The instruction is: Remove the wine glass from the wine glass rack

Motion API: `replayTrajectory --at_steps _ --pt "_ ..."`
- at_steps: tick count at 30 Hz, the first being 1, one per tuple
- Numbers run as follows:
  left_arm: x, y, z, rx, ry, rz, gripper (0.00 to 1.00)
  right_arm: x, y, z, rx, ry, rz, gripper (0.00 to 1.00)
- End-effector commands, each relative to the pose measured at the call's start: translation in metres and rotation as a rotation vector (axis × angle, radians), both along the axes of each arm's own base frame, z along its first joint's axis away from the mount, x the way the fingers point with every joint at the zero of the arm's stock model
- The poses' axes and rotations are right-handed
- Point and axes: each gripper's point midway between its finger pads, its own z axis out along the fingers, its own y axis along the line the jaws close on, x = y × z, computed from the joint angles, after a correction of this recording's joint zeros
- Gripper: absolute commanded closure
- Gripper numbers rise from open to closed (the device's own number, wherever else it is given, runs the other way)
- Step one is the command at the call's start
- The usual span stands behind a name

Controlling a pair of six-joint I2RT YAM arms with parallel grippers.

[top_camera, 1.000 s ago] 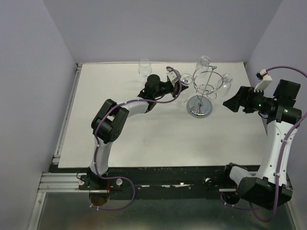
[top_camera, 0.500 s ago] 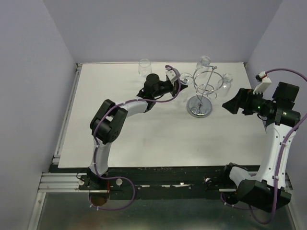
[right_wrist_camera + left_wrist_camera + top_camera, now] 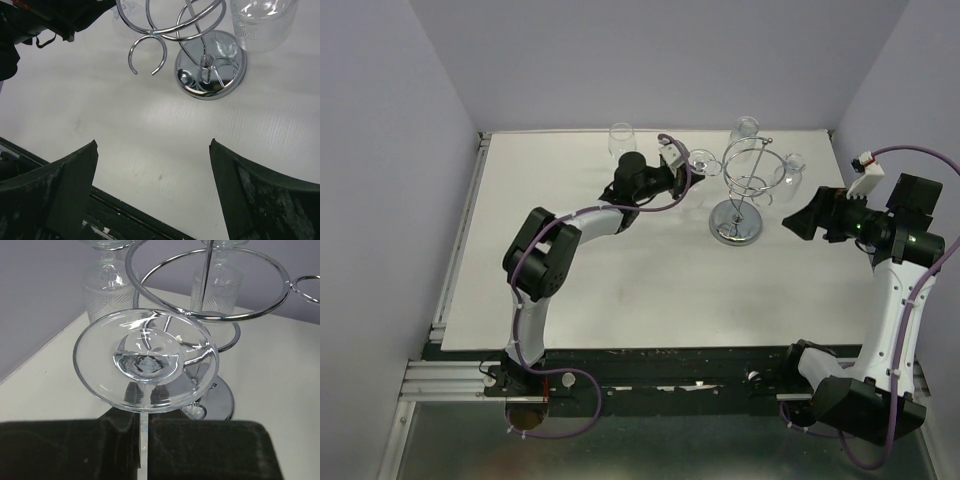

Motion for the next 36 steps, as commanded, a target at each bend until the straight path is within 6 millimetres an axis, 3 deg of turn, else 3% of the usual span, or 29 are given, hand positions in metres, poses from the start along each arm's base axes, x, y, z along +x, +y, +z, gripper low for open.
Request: replayTrajectory --at_steps 1,6,10,15,19,23,27,30,32,36 --pt "-0.002 0.014 0.044 -0.039 -0.111 0.023 1.0 0.0 0.003 0.003 0.02 -0.021 0.015 0.0" --pt "0.001 0.03 0.047 -0.015 -0.093 0.025 1.0 0.005 0.004 0.008 0.021 -0.05 0.028 0.0" --pt "-0.003 0.054 0.055 -0.001 -0.03 0.034 1.0 0.016 -0.004 0.025 -0.023 -0.123 0.009 0.0" --pt "-0.026 0.087 0.07 0.035 0.054 0.058 1.0 0.039 -0.013 0.055 -0.065 -0.262 -0.002 0.01" --pt "-0.047 0.113 0.074 0.107 0.108 0.085 1.0 0.062 -0.02 0.068 -0.149 -0.279 -0.024 0.05" --pt "-0.059 0.148 0.082 0.194 0.125 0.139 1.0 0.078 0.007 0.09 -0.361 -0.408 0.085 0.04" --pt "-0.063 0.192 0.082 0.203 0.244 0.253 1.0 0.088 0.045 0.11 -0.485 -0.593 0.217 0.03" --pt "-0.072 0.218 0.081 0.116 0.416 0.293 1.0 0.079 0.091 0.113 -0.517 -0.682 0.384 0.04" --pt "-0.08 0.233 0.071 0.052 0.552 0.294 1.0 0.07 0.115 0.106 -0.559 -0.743 0.472 0.03" --pt "-0.101 0.242 0.048 -0.055 0.777 0.244 1.0 0.042 0.161 0.085 -0.644 -0.844 0.651 0.03"
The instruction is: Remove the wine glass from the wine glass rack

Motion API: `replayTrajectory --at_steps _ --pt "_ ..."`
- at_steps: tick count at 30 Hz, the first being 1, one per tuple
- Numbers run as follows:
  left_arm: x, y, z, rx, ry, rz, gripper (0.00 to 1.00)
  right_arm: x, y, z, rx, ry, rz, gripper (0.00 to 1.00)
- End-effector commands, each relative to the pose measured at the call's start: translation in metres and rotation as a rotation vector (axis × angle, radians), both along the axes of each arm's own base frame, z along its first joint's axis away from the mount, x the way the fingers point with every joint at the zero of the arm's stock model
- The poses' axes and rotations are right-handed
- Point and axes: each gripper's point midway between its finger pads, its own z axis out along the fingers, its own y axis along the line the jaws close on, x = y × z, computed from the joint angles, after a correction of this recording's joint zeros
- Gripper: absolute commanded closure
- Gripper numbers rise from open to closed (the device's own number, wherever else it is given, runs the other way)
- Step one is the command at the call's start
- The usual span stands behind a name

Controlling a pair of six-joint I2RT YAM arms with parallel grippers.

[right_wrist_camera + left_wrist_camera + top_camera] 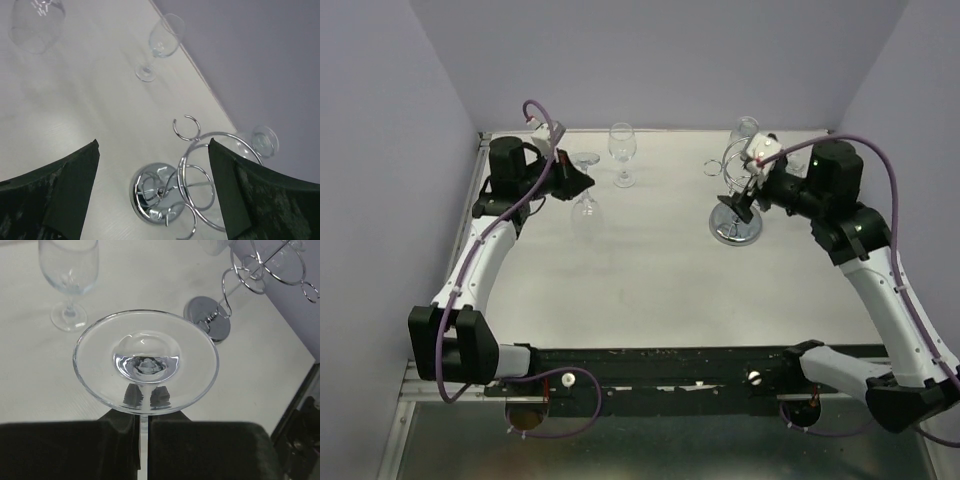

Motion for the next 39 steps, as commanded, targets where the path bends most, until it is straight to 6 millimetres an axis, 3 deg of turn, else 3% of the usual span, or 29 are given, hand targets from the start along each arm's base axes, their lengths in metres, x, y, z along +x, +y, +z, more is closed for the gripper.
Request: replayTrajectory --at_steps 1,6,8,11,18,27,31,39 --pt "-0.044 0.0 -0.023 -0.235 0.324 -0.034 1.0 -0.023 0.035 -0.01 -0.175 -0.186 0.139 0.02" --pt "-0.066 0.001 -0.057 -0.396 0.534 -0.027 1.0 -0.059 0.079 -0.048 -0.269 -0.16 0.31 0.01" --pt "-0.076 -0.002 -0.079 -0.442 0.661 -0.024 1.0 -0.071 0.089 -0.069 -0.309 -0.169 0.359 0.0" --pt "-0.075 0.01 -0.103 -0.568 0.769 0.058 1.0 -0.088 0.099 -0.098 -0.37 -0.204 0.437 0.0" --pt "-0.071 0.03 -0.121 -0.802 0.932 0.217 0.95 -0.114 0.124 -0.151 -0.429 -0.256 0.562 0.0" --pt "-0.065 0.034 -0.152 -0.875 1.191 0.343 1.0 -0.128 0.172 -0.166 -0.411 -0.46 0.617 0.03" --pt "-0.063 0.035 -0.154 -0.889 1.259 0.356 1.0 -0.123 0.19 -0.161 -0.372 -0.562 0.594 0.01" --pt "-0.066 0.036 -0.164 -0.888 1.334 0.405 1.0 -0.112 0.212 -0.164 -0.372 -0.586 0.593 0.0"
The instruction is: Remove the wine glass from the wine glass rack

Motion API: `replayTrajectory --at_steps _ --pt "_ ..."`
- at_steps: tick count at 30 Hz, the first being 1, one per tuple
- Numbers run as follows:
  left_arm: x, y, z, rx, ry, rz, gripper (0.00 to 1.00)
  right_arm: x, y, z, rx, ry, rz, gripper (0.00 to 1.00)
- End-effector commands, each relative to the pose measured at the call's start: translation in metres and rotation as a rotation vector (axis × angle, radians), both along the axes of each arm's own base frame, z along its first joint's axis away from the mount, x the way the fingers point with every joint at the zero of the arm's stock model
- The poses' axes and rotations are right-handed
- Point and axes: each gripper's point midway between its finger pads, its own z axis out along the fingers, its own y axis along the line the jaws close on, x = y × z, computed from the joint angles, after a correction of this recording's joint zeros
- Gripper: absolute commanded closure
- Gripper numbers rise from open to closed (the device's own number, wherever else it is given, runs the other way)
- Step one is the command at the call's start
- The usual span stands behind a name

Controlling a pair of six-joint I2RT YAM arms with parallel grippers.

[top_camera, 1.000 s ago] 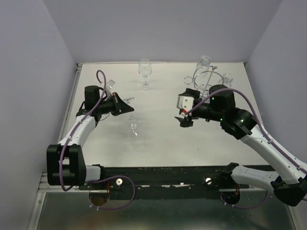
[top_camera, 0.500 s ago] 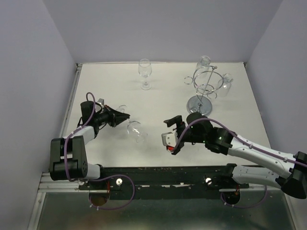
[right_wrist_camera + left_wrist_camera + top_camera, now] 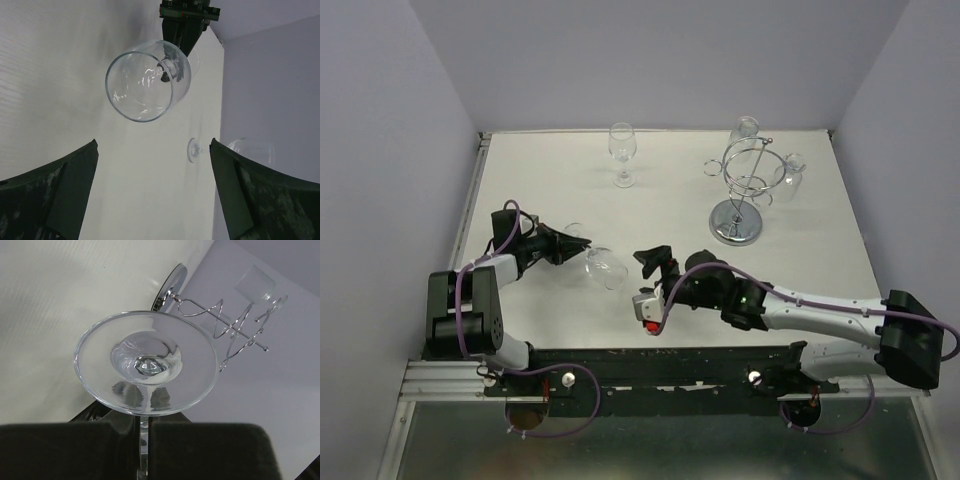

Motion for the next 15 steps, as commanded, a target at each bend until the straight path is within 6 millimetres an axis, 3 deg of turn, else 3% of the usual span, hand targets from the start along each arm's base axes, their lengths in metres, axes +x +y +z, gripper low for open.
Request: replayTrajectory --at_steps 1,5,15 --pt "-0.003 0.001 0.004 -0.054 0.07 0.004 1.0 0.011 0.02 0.022 0.069 -0.075 0.0 0.0" --pt "-0.001 0.007 0.0 -0.064 0.106 0.027 1.0 0.016 0.037 0.005 0.008 -0.114 0.024 0.0" --pt "-0.007 0.016 -0.018 -0.068 0.223 0.08 1.0 0.02 0.067 0.002 0.018 -0.185 0.072 0.0"
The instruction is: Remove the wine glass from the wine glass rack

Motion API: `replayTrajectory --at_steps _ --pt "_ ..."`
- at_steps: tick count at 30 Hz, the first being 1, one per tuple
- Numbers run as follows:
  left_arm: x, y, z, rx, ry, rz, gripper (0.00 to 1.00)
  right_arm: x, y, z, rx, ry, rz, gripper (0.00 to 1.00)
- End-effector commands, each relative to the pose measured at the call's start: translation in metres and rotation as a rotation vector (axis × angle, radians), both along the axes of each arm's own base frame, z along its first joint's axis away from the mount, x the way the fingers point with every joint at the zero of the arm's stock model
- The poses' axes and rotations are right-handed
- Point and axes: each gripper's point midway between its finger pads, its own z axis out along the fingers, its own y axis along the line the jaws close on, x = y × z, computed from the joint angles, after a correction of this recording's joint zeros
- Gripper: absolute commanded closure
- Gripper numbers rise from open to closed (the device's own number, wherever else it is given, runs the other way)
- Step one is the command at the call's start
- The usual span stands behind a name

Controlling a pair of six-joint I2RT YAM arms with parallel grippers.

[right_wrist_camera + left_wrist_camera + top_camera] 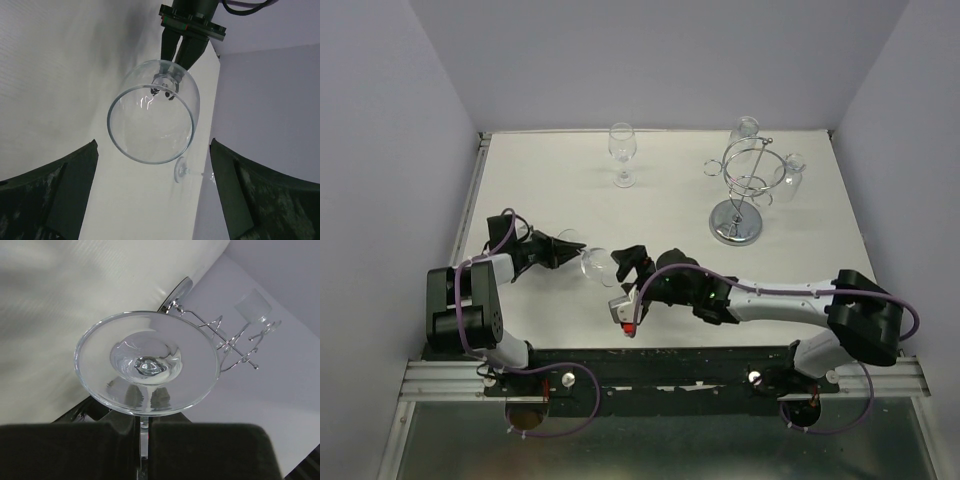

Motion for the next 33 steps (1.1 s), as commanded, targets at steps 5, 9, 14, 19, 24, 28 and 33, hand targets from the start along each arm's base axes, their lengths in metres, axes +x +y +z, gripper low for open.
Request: replayTrajectory --at_steps 5,9,14,19,24,28,33 --pt "-0.007 0.008 -0.008 -0.051 0.126 0.051 1.0 0.003 0.031 0.024 0.081 -0.088 0.038 0.0" --pt "-0.007 0.009 -0.01 -0.053 0.139 0.057 1.0 0.003 0.038 0.021 0.082 -0.097 0.049 0.01" --pt "-0.009 0.008 -0.009 -0.051 0.15 0.052 1.0 0.005 0.043 0.017 0.068 -0.107 0.054 0.03" --pt "-0.011 0.007 -0.011 -0.049 0.153 0.051 1.0 0.006 0.047 0.012 0.054 -0.085 0.051 0.08" --pt "-0.011 0.008 -0.011 -0.041 0.146 0.05 1.0 0.005 0.048 0.007 0.032 -0.056 0.052 0.18" --pt "-0.014 0.008 -0.014 -0.033 0.169 0.053 1.0 0.004 0.047 0.008 0.029 -0.039 0.049 0.23" --pt "-0.008 0.011 -0.006 0.001 0.097 0.051 0.52 0.007 0.048 0.015 0.04 0.005 0.014 0.29"
